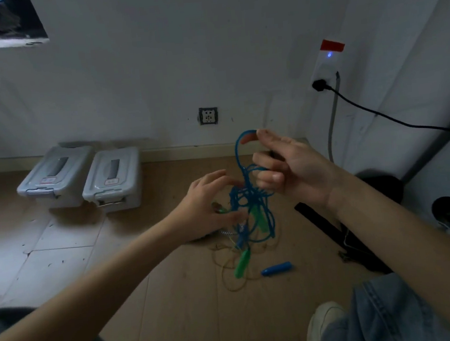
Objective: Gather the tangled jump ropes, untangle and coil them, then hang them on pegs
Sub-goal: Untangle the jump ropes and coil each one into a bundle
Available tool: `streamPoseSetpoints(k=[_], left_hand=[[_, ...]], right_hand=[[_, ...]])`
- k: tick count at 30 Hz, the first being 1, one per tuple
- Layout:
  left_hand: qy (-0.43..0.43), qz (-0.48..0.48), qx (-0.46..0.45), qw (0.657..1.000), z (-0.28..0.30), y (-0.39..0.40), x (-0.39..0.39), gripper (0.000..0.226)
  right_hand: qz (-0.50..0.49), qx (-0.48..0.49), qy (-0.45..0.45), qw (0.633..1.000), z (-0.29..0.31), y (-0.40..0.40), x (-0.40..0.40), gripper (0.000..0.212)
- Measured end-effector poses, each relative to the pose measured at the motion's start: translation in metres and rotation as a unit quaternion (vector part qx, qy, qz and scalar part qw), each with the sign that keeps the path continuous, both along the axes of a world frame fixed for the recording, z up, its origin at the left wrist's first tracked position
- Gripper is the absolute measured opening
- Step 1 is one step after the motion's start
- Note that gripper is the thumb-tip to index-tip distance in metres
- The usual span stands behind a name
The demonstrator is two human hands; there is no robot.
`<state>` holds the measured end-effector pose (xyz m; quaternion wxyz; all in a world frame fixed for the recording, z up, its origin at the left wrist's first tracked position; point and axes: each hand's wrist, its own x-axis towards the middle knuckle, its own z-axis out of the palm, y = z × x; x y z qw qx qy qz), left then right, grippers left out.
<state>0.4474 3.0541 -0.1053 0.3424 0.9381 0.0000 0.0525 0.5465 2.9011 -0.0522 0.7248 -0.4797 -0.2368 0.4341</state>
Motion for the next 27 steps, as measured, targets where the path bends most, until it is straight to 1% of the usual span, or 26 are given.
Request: streamPoseSetpoints(k=[2,4,6,7,9,11,12,14,15,17,18,19,20,21,22,23,24,25,26,27], left_hand=[[-0.002,-0.012,-0.036,0.999,-0.003,-0.002,0.005,0.027],[0.030,-0.023,-0.110,0.993,-0.003,-0.002,0.006,0.007],[0.068,-0.019,-0.196,0.978,-0.001,0.000,0.004,0.008],[0.083,-0.009,-0.225,0.971,-0.001,0.001,0.002,0.009],[0.104,0.016,-0.232,0.967,0.000,0.003,-0.001,0.016],[0.121,0.024,-0.205,0.971,0.000,0.003,-0.002,0.017],[0.127,0.030,-0.196,0.972,0.001,0.003,-0.003,0.017],[0.121,0.060,-0.222,0.966,0.006,0.007,-0.005,0.013],[0.115,0.078,-0.245,0.959,0.008,0.010,-0.006,0.012],[0.105,0.118,-0.287,0.945,0.010,0.018,-0.009,0.011],[0.100,0.140,-0.301,0.938,0.012,0.021,-0.009,0.010],[0.093,0.158,-0.307,0.934,0.013,0.023,-0.010,0.009],[0.084,0.172,-0.303,0.934,0.013,0.024,-0.009,0.008],[0.074,0.178,-0.286,0.939,0.013,0.025,-0.007,0.008],[0.065,0.177,-0.266,0.945,0.014,0.024,-0.006,0.008],[0.055,0.171,-0.246,0.953,0.014,0.023,-0.006,0.008],[0.045,0.162,-0.231,0.958,0.016,0.021,-0.005,0.008],[0.032,0.152,-0.219,0.963,0.017,0.018,-0.005,0.008],[0.019,0.142,-0.206,0.968,0.019,0.016,-0.005,0.008],[0.008,0.134,-0.188,0.973,0.019,0.015,-0.006,0.007]], right_hand=[[-0.007,0.014,0.014,1.000,0.002,-0.005,0.003,0.023],[-0.035,0.010,0.010,0.999,0.003,-0.010,0.008,0.024],[-0.070,0.006,0.008,0.997,0.003,-0.016,0.014,0.028],[-0.085,0.002,0.006,0.996,0.002,-0.018,0.017,0.029],[-0.111,-0.011,-0.004,0.994,0.001,-0.020,0.020,0.029],[-0.139,-0.025,-0.014,0.990,0.000,-0.020,0.022,0.029],[-0.158,-0.035,-0.027,0.987,-0.001,-0.020,0.022,0.028],[-0.201,-0.081,-0.085,0.972,-0.002,-0.020,0.023,0.028],[-0.221,-0.118,-0.123,0.960,-0.003,-0.020,0.022,0.026],[-0.256,-0.204,-0.196,0.924,-0.006,-0.019,0.021,0.014],[-0.271,-0.245,-0.232,0.902,-0.007,-0.019,0.020,0.014],[-0.290,-0.279,-0.291,0.868,-0.009,-0.020,0.018,0.022],[-0.309,-0.286,-0.378,0.825,-0.008,-0.019,0.015,0.027],[-0.323,-0.258,-0.474,0.777,-0.005,-0.018,0.008,0.024],[-0.311,-0.213,-0.551,0.745,-0.002,-0.015,0.000,0.017],[-0.267,-0.172,-0.600,0.734,-0.001,-0.011,-0.008,0.011],[-0.207,-0.156,-0.625,0.736,-0.003,-0.007,-0.015,0.009],[-0.149,-0.168,-0.638,0.737,-0.007,-0.001,-0.021,0.009],[-0.111,-0.193,-0.647,0.729,-0.012,0.003,-0.026,0.010],[-0.093,-0.217,-0.654,0.719,-0.017,0.007,-0.027,0.013]])
